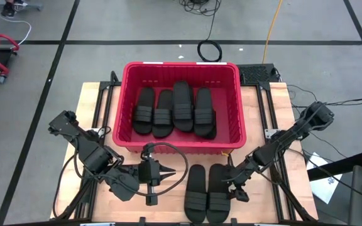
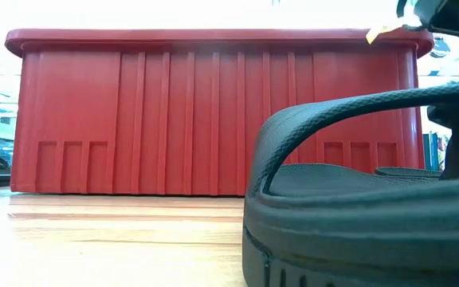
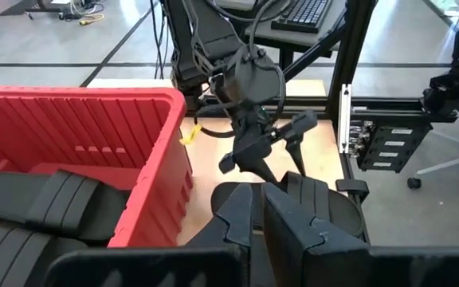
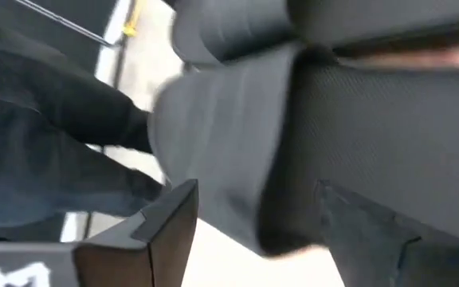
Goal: Pick and place slides into bin
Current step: Put the black slide into the red bin
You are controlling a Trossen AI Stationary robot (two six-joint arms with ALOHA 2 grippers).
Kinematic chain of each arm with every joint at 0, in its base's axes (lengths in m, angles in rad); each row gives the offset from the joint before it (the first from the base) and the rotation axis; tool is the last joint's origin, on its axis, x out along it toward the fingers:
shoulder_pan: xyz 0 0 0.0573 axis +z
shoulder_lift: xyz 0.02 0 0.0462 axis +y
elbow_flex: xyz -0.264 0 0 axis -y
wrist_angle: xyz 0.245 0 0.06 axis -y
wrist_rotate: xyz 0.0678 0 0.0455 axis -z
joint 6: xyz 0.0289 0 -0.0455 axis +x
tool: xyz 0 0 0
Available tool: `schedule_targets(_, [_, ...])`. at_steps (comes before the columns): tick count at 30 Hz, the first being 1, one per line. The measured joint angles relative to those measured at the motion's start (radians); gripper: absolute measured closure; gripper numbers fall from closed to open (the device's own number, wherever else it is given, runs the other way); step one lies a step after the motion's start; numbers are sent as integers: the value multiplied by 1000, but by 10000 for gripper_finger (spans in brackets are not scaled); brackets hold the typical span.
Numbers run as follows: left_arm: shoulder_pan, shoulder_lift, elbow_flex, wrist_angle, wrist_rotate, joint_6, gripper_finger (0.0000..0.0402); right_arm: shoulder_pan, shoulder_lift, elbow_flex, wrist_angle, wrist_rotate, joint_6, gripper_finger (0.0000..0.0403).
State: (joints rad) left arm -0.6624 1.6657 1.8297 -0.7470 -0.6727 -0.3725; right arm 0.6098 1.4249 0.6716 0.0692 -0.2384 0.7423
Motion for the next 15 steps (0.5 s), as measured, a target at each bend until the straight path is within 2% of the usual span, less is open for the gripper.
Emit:
schedule_targets(9, [0,0,0,-3,-2,2,376,0,99,0,83,-36,9,184])
schedule_targets(12, [0,0,0,-3,-4,7,376,0,110,0,102,-37,5,208])
schedule_targets(15, [0,0,0,-4,-6,11,376,0,104,0,104,-37,2,249])
